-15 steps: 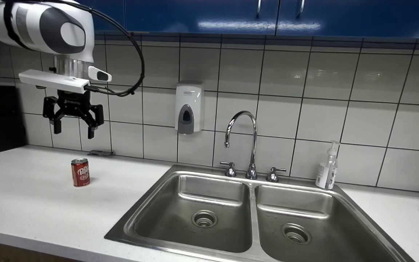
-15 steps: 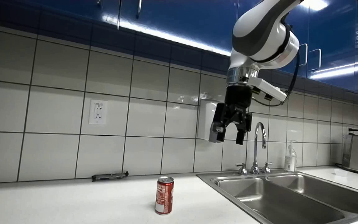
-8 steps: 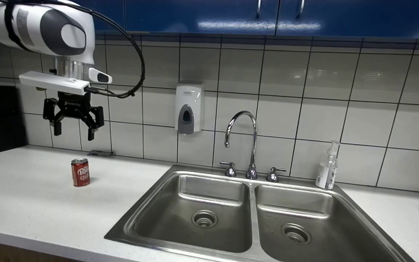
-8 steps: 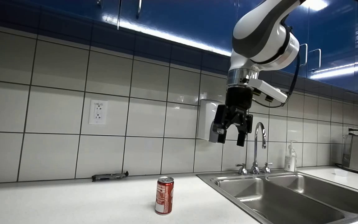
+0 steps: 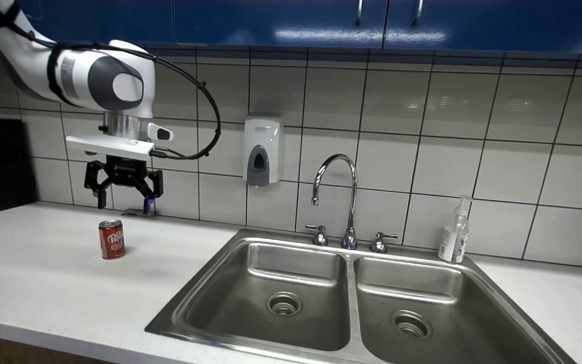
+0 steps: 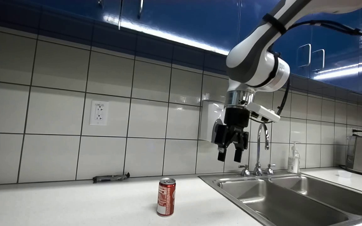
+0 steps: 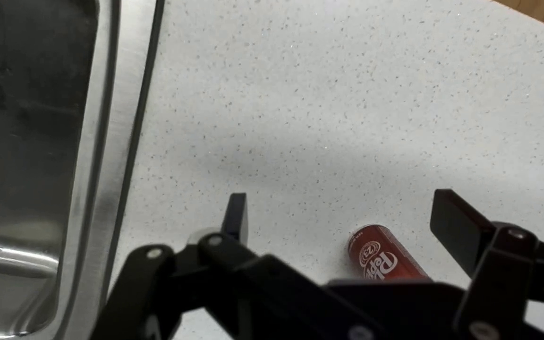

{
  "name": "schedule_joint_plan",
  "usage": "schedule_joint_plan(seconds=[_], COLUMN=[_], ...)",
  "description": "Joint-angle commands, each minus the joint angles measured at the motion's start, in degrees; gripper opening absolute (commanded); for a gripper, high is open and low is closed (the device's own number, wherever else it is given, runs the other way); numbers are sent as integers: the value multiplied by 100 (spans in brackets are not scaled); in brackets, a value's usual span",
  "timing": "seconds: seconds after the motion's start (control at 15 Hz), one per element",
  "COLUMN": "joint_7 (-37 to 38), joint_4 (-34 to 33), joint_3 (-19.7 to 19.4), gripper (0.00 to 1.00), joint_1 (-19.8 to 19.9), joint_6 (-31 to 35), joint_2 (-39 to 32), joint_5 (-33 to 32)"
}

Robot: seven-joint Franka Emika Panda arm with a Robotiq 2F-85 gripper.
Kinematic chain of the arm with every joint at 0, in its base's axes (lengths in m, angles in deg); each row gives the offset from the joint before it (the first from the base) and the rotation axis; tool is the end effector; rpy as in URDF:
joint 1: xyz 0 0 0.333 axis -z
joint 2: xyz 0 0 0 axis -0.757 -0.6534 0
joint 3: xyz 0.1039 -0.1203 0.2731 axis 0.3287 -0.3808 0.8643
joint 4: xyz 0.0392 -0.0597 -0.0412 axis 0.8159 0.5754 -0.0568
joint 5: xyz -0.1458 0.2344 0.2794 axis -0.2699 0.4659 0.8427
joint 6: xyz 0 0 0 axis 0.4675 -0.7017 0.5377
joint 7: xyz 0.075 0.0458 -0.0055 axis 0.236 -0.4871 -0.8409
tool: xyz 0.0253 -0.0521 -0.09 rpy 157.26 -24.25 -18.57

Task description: Put the red can inside the left sink

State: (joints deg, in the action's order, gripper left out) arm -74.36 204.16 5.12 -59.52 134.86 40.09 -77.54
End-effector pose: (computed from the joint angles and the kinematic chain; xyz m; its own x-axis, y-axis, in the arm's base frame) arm 0.4518 0.0746 0.3584 0.9333 0.3561 0.0456 0.3590 -0.9259 -0.1178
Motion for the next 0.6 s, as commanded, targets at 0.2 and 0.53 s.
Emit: schedule_joint_plan(seconds=[0.2, 0.53], joint_7=[-238, 100], joint_4=[-1012, -1460], joint_3=[349, 711], gripper=[100, 100], joint_1=[102, 35], joint_6=[344, 430], joint_2=[-1293, -1736], joint_5=[-27, -428])
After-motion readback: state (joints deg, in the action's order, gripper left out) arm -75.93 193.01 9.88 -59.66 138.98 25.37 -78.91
